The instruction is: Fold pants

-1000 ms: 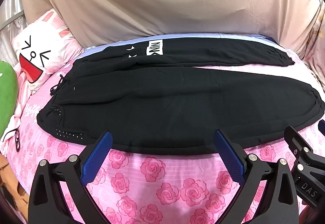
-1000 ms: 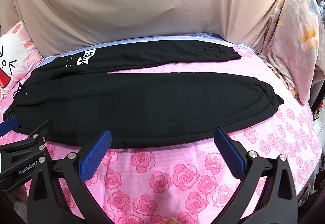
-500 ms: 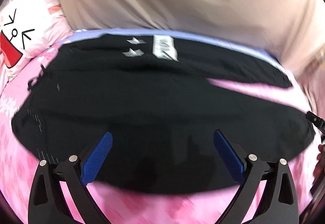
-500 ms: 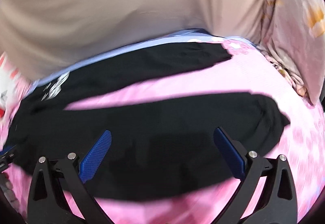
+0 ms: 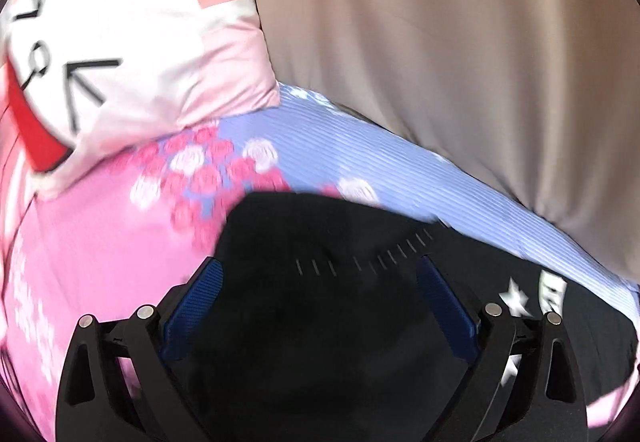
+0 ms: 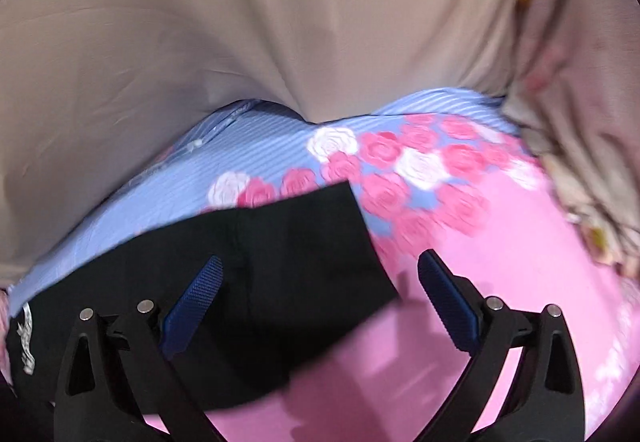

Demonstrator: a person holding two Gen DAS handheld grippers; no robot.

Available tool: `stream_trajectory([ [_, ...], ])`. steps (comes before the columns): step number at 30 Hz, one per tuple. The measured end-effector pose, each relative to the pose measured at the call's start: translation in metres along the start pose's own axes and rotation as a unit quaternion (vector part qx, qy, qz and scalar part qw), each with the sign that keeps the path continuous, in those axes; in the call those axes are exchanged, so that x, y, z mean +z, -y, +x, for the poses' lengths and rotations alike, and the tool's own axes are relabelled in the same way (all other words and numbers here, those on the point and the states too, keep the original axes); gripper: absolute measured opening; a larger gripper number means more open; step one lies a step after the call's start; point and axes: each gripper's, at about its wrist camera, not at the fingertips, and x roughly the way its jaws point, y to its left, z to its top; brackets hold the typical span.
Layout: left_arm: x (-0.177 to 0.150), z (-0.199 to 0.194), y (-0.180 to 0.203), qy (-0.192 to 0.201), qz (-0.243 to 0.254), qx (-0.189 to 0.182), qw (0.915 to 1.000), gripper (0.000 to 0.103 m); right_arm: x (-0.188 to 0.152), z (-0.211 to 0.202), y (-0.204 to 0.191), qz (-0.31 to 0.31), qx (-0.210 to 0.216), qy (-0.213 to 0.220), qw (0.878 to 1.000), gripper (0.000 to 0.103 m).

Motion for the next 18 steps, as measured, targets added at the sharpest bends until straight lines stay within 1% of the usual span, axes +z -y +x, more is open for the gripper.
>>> stream_trajectory([
  [2, 0.010, 0.020, -0.002, -0.013, 0.001, 0.016, 0.9998, 0.095, 0.007, 0.019, -0.008, -0.009, 0.007, -0.017, 1.000, 0.096],
  [4, 0.017, 0.042, -0.007, -0.031, -0.008, 0.023, 0.9992, 0.095, 0.010, 0.030, -0.015, -0.021, -0.001, -0.023, 1.000, 0.097],
  [7, 0.021, 0.077, -0.016, -0.075, -0.029, 0.017, 0.9966, 0.095, 0.010, 0.038, -0.028, -0.050, -0.016, -0.017, 0.998, 0.097],
  [8, 0.020, 0.080, -0.016, -0.071, -0.026, 0.030, 0.9967, 0.095, 0.010, 0.038, -0.031, -0.057, -0.014, -0.013, 0.998, 0.096],
  [9, 0.021, 0.082, -0.014, -0.063, -0.019, 0.036, 0.9972, 0.094, 0.009, 0.037, -0.033, -0.063, -0.006, -0.006, 0.998, 0.089],
  [10, 0.022, 0.083, -0.013, -0.059, -0.015, 0.038, 0.9974, 0.090, 0.008, 0.036, -0.034, -0.068, 0.003, -0.002, 0.998, 0.079],
  [11, 0.024, 0.083, -0.014, -0.055, -0.019, 0.041, 0.9975, 0.074, 0.007, 0.033, -0.037, -0.074, 0.017, 0.003, 0.997, 0.061],
  [12, 0.026, 0.079, -0.015, -0.050, -0.027, 0.038, 0.9977, 0.047, 0.006, 0.030, -0.038, -0.076, 0.032, 0.002, 0.997, 0.038],
  [13, 0.028, 0.078, -0.016, -0.050, -0.031, 0.036, 0.9976, 0.032, 0.004, 0.027, -0.041, -0.076, 0.054, -0.003, 0.996, 0.023],
  [14, 0.032, 0.074, -0.020, -0.057, -0.043, 0.021, 0.9972, 0.020, 0.004, 0.023, -0.043, -0.076, 0.062, -0.003, 0.995, 0.018],
  [15, 0.037, 0.071, -0.023, -0.057, -0.051, 0.006, 0.9971, 0.008, 0.002, 0.017, -0.046, -0.079, 0.060, 0.005, 0.995, 0.018],
  [16, 0.038, 0.063, -0.025, -0.051, -0.053, -0.006, 0.9973, 0.008, 0.000, 0.004, -0.050, -0.087, 0.063, 0.020, 0.994, 0.017],
  [17, 0.039, 0.047, -0.024, -0.035, -0.049, -0.016, 0.9980, 0.007, -0.002, -0.005, -0.052, -0.089, 0.066, 0.028, 0.993, 0.017],
  [18, 0.039, 0.034, -0.023, -0.023, -0.042, -0.023, 0.9986, 0.007, -0.004, -0.022, -0.054, -0.093, 0.076, 0.044, 0.992, 0.016],
])
